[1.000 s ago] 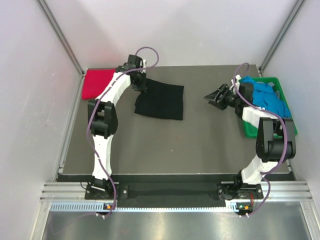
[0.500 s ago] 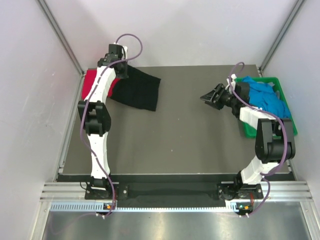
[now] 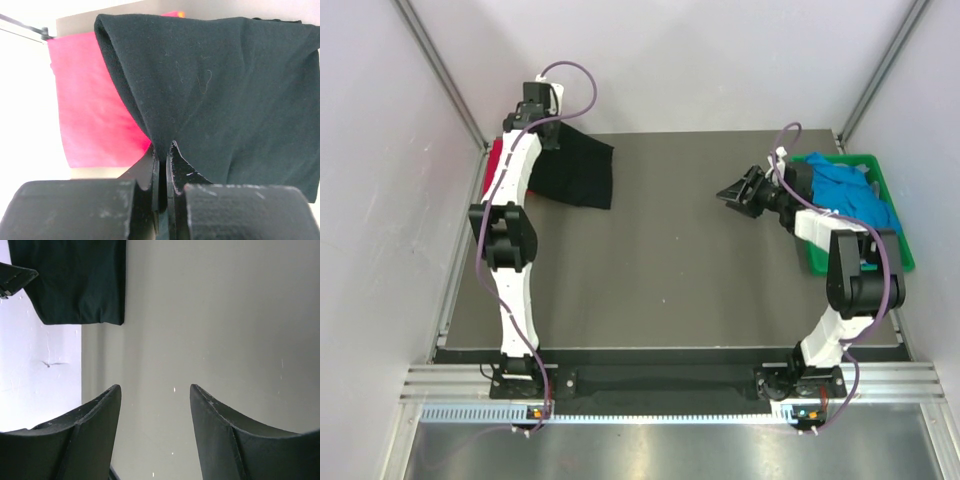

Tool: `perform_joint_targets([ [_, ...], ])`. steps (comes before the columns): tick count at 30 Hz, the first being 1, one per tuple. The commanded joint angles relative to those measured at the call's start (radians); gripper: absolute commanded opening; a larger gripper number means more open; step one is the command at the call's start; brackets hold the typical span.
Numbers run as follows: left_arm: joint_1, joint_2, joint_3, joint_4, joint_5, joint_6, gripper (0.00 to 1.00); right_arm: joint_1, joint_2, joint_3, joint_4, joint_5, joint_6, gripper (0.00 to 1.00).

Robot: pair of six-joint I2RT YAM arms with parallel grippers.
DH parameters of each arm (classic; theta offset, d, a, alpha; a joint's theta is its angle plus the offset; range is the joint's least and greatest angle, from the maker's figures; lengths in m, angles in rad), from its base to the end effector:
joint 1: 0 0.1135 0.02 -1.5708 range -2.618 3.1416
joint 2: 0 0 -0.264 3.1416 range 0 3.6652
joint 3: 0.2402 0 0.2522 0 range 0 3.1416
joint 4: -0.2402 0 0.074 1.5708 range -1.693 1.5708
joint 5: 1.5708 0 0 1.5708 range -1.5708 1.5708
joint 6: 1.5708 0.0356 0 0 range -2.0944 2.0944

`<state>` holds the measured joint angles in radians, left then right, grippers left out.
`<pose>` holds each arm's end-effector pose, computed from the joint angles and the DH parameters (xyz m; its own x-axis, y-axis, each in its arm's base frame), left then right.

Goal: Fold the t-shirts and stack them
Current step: Neatly place the folded tshirt to the corner

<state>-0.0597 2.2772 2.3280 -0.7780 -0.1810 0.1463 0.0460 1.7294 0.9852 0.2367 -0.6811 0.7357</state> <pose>0.5139 -0.0243 0.3142 -0.6675 0.1836 -0.7216 0.0220 0.9736 0.2273 0.3700 0.0395 0.2030 -0.7528 0.4873 -0.4426 -0.1082 0.5716 0.8134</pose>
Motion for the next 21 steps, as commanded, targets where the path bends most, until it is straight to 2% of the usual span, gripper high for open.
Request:
perform_joint_targets([
  [1,0.032,-0.058,0.051,0.118,-0.032,0.082,0.00,0.012,0.009,0.055,0.024,-0.003,-0.032,0.58],
  [9,0.052,-0.030,0.085,0.132,-0.083,0.122,0.00,0.012,0.028,0.059,0.023,-0.006,-0.036,0.59],
  [15,0.078,-0.035,0.082,0.216,-0.161,0.133,0.00,0.011,0.041,0.066,0.012,0.003,-0.048,0.59],
  [21,0.080,-0.022,0.087,0.255,-0.179,0.177,0.00,0.012,0.058,0.082,0.010,0.006,-0.050,0.60],
])
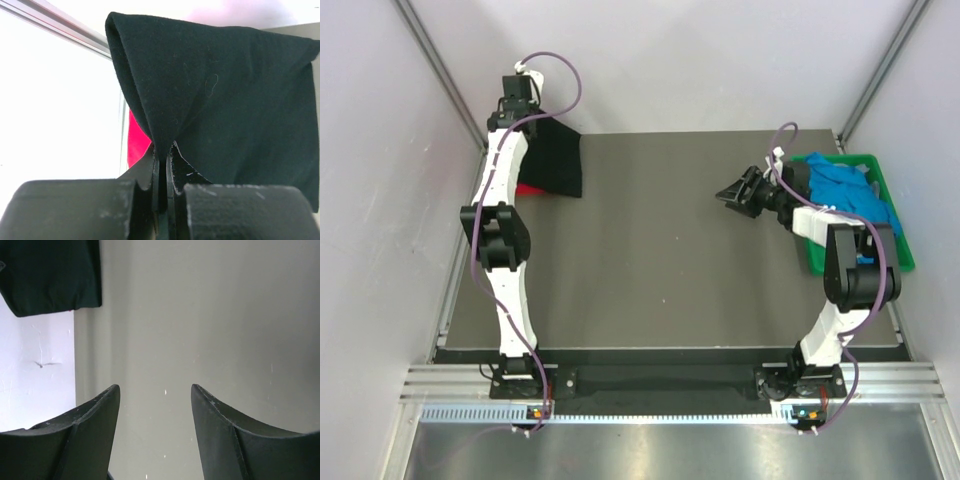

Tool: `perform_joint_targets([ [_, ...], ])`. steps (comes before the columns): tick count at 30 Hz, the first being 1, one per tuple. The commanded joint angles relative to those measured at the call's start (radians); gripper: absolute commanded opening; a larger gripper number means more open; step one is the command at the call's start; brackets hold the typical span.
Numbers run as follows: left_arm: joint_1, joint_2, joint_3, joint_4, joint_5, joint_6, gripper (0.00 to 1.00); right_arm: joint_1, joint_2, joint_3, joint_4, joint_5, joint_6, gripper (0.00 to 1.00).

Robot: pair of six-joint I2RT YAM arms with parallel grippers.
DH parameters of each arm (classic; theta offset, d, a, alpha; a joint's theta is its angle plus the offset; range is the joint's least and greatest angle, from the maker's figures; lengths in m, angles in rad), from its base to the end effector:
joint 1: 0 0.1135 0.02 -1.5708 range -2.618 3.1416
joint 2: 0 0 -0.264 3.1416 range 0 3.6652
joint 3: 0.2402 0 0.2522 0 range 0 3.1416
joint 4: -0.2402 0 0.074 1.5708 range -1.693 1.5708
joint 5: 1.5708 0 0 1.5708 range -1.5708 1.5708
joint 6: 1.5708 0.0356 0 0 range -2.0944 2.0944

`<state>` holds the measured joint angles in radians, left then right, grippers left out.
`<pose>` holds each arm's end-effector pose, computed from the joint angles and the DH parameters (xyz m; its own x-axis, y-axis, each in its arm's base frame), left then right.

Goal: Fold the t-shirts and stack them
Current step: Neatly place the folded tshirt to the corner

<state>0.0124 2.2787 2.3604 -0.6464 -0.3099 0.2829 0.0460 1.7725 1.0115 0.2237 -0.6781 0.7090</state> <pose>0.5219 0.0173 0.3361 -0.5890 0.2586 -0.7656 -0.1093 0.9132 0.3925 0.3776 0.0397 0.1946 -0.7619 0.4725 -0.4430 -0.1029 0.5870 0.8030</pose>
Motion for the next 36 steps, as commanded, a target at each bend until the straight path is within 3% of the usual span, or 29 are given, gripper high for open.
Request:
perform_joint_targets([
  [1,0.008,-0.022,0.054,0.125,-0.060,0.047,0.00,0.014,0.019,0.058,0.022,0.003,-0.022,0.59],
  [18,0.066,0.074,0.045,0.206,-0.080,0.141,0.00,0.014,0.044,0.049,0.037,0.003,-0.031,0.61],
  [27,0.095,0.142,-0.021,0.326,-0.164,0.237,0.00,0.023,0.064,0.030,0.048,0.015,-0.039,0.61],
  [29,0.104,0.143,-0.059,0.393,-0.220,0.225,0.28,0.028,0.071,0.032,0.046,0.017,-0.037,0.61],
  [31,0.101,0.145,-0.064,0.419,-0.244,0.208,0.63,0.031,0.068,0.033,0.040,0.022,-0.040,0.61],
  [36,0.083,0.073,-0.073,0.346,-0.219,0.095,0.67,0.046,0.053,0.064,-0.049,0.046,-0.086,0.62],
])
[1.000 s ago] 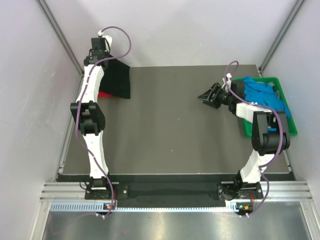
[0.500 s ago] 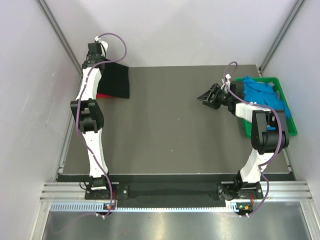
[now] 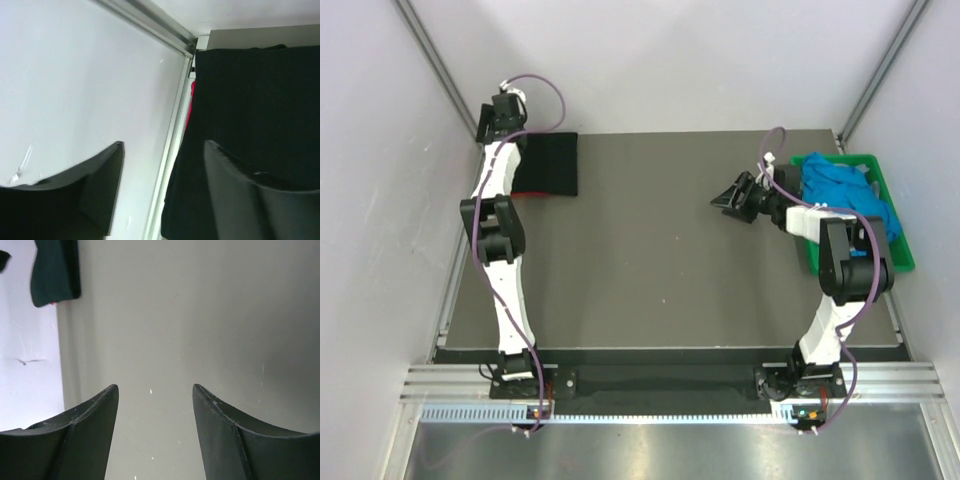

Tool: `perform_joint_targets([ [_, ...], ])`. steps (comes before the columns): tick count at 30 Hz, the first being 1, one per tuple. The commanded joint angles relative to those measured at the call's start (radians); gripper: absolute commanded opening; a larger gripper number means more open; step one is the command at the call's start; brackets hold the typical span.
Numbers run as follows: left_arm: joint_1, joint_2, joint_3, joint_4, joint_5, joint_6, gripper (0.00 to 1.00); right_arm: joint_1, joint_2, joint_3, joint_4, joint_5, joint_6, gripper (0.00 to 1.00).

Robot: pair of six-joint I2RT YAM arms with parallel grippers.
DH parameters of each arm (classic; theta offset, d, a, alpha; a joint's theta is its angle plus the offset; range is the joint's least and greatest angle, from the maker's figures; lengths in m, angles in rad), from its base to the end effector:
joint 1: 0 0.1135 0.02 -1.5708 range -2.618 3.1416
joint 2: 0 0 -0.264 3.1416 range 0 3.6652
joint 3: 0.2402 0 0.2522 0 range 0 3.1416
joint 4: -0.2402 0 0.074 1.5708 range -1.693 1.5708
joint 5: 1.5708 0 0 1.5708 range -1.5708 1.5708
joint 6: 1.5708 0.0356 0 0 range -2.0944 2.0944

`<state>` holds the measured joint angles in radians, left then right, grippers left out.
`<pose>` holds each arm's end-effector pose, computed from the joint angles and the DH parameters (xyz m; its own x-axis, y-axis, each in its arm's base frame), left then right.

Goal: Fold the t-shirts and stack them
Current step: Neatly place the folded tshirt to the corner, then reset both grippers

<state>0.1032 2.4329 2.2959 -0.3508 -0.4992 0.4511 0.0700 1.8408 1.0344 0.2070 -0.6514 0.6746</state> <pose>0.5595 0.0751 0.2620 -0.6424 0.3183 -0.6972 -0.2567 0.7678 0.5870 0.3853 0.0486 0.1749 -0.7861 0.4428 -0.4312 -0.0819 0.6168 0.7828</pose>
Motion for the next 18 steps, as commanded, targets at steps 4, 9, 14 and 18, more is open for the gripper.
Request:
perform_joint_targets([
  [4,-0.078,-0.196,-0.061,-0.022,-0.039,-0.155,0.90,0.027,-0.044,0.062,-0.104,0.041,-0.086,0.62],
  [9,-0.134,-0.366,-0.180,-0.269,0.258,-0.383,0.99,0.034,-0.155,0.098,-0.254,0.076,-0.116,0.64],
  [14,-0.145,-0.671,-0.636,-0.140,0.730,-0.578,0.99,0.073,-0.337,0.090,-0.397,0.166,-0.204,0.78],
  [18,-0.178,-0.837,-0.877,-0.048,0.918,-0.673,0.99,0.135,-0.484,0.082,-0.569,0.263,-0.294,1.00],
])
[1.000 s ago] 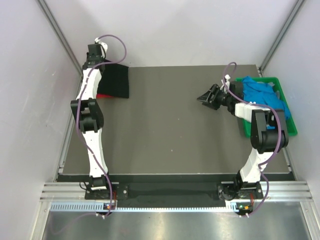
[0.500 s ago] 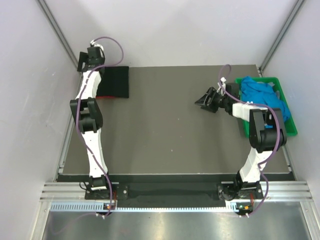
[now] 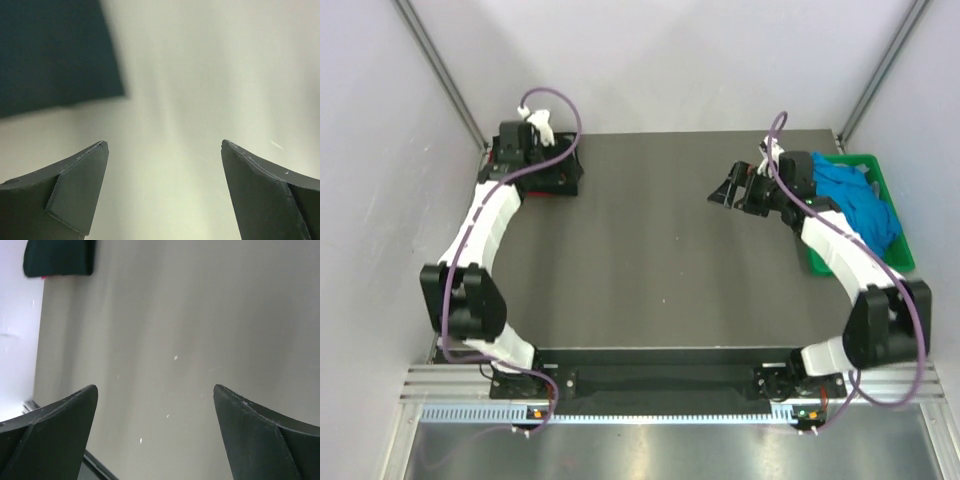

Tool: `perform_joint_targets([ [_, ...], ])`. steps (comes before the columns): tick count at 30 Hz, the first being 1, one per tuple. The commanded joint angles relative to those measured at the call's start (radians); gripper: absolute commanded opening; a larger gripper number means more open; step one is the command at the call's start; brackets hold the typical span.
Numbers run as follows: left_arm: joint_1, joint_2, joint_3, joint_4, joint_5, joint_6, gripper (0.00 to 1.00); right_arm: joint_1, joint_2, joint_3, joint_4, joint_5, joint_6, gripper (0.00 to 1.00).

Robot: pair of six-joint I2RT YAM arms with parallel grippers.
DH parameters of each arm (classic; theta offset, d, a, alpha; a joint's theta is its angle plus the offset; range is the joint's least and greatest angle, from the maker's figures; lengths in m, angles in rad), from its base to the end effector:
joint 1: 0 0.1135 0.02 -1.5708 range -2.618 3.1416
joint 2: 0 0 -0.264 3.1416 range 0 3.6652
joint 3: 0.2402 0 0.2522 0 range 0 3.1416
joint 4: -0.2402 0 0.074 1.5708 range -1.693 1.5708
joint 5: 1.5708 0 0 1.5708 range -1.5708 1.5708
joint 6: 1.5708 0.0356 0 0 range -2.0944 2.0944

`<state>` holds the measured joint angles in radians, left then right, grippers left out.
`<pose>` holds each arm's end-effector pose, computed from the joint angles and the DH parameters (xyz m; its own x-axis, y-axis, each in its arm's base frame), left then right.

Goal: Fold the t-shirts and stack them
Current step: Reset both grippers

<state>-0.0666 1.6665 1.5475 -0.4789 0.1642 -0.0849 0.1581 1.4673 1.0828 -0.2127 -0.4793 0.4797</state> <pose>0.3845 -0.0315 0.3454 -0.5766 -0.0454 -0.8157 0.1521 0.9750 -0.1618 0.3229 0.0681 0.2804 -0.7309 0.2982 -0.6139 -0.2017 0.7650 0.6117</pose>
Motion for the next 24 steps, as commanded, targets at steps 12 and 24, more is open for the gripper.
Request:
perform_joint_targets([
  [12,-0.196,-0.367,-0.464,0.308,0.436,-0.335,0.99,0.141,-0.511,-0.090,-0.122,0.172,0.033,1.00],
  [24,-0.193,-0.498,-0.532,0.453,0.408,-0.368,0.99,0.143,-0.596,-0.073,-0.162,0.269,0.016,1.00],
])
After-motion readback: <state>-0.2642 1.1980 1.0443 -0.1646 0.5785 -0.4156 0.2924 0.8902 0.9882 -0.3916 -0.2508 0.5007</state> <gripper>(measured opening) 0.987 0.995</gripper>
